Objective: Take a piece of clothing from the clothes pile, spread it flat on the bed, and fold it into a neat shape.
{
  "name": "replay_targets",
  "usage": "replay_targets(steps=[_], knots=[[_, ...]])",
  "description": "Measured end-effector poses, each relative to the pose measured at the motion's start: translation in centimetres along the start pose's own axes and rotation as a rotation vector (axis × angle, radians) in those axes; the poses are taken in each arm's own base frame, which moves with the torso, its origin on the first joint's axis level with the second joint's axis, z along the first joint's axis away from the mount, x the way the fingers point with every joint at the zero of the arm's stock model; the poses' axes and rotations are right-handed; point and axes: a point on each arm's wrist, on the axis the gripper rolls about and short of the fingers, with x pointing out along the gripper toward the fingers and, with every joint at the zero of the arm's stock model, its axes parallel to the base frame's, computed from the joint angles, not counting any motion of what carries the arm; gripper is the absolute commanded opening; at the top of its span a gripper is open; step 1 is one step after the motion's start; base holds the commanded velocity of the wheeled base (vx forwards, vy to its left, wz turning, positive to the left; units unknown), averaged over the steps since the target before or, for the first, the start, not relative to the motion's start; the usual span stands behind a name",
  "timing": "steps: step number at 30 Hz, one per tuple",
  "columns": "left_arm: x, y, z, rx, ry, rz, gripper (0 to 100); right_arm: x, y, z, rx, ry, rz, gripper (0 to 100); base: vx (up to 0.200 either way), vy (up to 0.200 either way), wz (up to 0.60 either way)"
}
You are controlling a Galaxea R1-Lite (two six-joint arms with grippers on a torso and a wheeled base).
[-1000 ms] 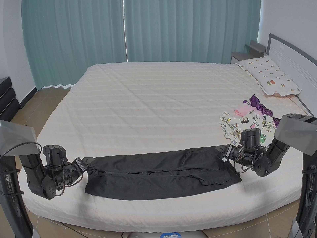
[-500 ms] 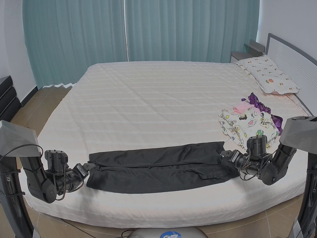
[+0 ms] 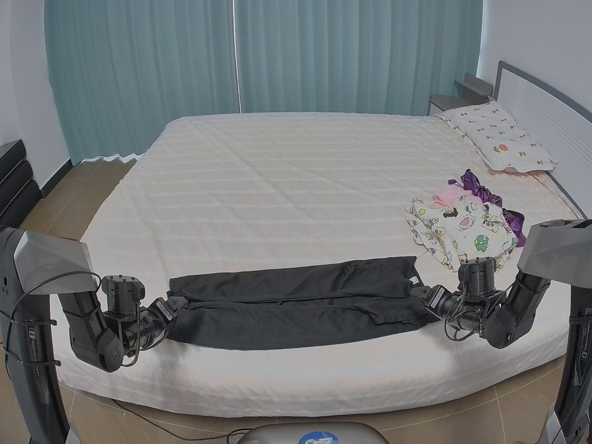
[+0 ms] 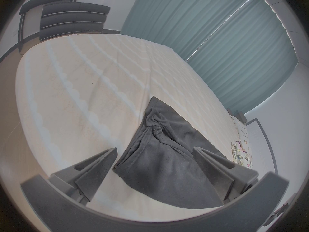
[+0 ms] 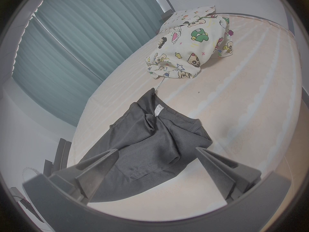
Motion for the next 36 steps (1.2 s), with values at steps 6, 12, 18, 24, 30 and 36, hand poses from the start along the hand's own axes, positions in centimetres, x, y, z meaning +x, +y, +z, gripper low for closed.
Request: replay_targets(steps=[6, 12, 18, 24, 30, 36], knots=[[1.1, 0.2, -0.3, 0.024, -0.003, 0.011, 100, 0.0, 0.1, -0.1, -0.002, 0.002, 0.002, 100, 0.0, 0.0, 0.0], [1.5, 0.8, -0.7, 0.059, -0.004, 0.049, 0, 0.1, 0.1, -0.1, -0.002, 0.002, 0.002, 100, 0.0, 0.0, 0.0], [1.2, 2.1, -1.5, 0.125, 0.003, 0.121, 0, 0.0, -0.1, -0.2, -0.001, 0.004, -0.003, 100, 0.0, 0.0, 0.0], [0.5, 3.1, -2.1, 0.125, 0.032, 0.164, 0, 0.0, -0.1, -0.2, -0.001, 0.011, -0.001, 100, 0.0, 0.0, 0.0], [-0.1, 3.5, -2.0, 0.127, 0.022, 0.206, 0, 0.0, -0.2, -0.3, -0.002, 0.017, 0.002, 100, 0.0, 0.0, 0.0], [-0.5, 3.6, -2.2, 0.129, 0.032, 0.219, 0, -0.1, -0.2, -0.3, -0.002, 0.019, 0.001, 100, 0.0, 0.0, 0.0]])
